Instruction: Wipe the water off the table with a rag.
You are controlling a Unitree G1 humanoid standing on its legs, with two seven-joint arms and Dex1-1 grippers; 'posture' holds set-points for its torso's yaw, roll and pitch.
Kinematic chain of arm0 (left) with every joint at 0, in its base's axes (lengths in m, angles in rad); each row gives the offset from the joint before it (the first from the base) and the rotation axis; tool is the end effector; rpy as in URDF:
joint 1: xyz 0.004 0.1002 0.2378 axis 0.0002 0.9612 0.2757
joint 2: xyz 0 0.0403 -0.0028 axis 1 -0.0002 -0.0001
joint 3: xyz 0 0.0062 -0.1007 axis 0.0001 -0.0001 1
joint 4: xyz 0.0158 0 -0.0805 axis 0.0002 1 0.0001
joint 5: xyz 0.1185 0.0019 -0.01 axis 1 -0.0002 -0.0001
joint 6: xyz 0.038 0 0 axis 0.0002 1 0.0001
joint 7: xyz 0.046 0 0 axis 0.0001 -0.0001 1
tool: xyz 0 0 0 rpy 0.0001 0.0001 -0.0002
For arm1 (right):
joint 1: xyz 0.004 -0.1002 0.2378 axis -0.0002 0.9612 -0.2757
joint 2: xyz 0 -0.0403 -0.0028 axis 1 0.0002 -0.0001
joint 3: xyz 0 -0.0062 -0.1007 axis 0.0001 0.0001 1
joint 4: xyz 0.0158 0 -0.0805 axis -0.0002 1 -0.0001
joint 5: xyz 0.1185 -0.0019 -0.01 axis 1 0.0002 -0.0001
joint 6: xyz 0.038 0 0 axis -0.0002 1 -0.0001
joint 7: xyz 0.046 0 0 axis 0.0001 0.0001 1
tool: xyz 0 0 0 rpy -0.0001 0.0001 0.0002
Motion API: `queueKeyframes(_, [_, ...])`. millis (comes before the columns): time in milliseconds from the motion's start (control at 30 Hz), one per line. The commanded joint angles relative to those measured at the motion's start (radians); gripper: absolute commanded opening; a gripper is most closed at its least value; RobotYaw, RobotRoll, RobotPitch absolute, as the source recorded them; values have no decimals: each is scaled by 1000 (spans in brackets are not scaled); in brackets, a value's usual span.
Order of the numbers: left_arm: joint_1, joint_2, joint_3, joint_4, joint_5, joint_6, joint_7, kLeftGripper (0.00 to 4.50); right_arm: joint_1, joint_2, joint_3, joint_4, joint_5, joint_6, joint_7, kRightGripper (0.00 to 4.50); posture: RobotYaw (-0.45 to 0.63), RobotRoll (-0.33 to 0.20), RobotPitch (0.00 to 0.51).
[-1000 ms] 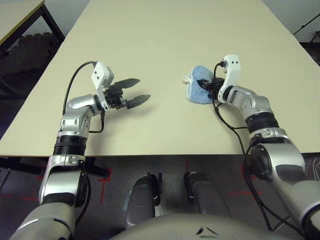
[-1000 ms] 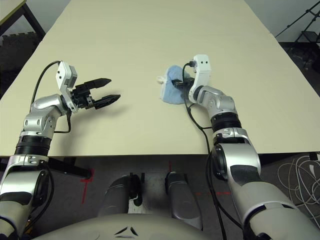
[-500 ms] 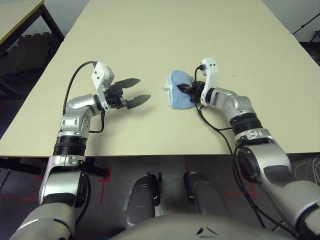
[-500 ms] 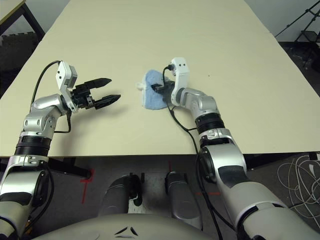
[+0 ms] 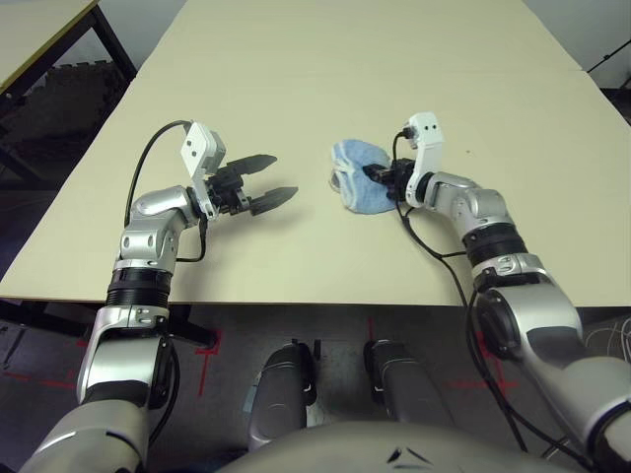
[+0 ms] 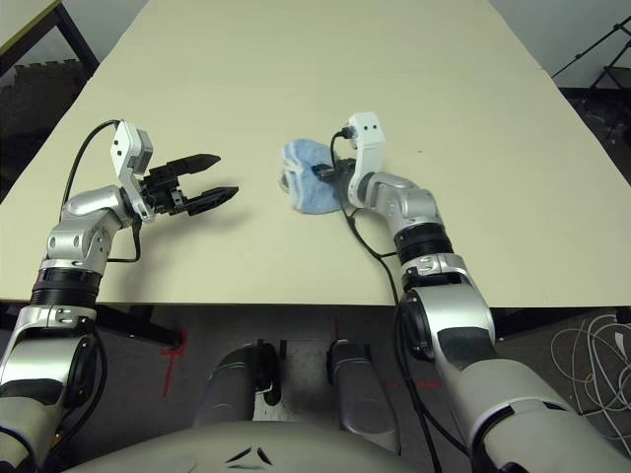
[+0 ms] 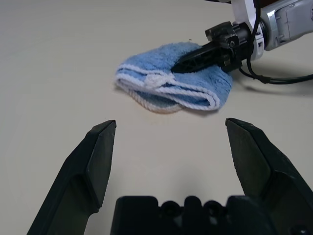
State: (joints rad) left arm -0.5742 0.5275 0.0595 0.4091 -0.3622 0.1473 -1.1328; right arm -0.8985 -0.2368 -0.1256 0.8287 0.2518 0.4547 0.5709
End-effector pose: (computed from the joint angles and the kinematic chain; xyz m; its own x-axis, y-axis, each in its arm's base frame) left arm 0.3180 0.2532 0.1490 0.5263 -0.8485 -0.0553 0.8480 0.5189 0.1080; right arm 0.3658 -0.1755 0.1288 0.7965 0.5471 -0.2573 -0.4805 0.8311 0.2798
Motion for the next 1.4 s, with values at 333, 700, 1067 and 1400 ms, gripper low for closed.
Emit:
queueKeyframes(333, [2, 2, -3, 12, 11, -11, -1, 4500, -53, -188, -35, 137, -41, -125, -11, 0, -144, 0, 123])
queueKeyframes(700, [4, 0, -3, 13, 13, -15, 4, 4500, -38, -314, -6, 238, -128, -227, -1, 0, -148, 0, 128])
queueKeyframes(1067, [0, -3, 0, 24, 20, -28, 21, 4500, -56, -382, -43, 205, -88, -225, 151, 0, -151, 0, 135])
queueKeyframes(1400, [4, -4, -1, 36, 19, -36, 23, 4500, -118, -547, -39, 123, -61, -74, 357, 0, -164, 0, 137])
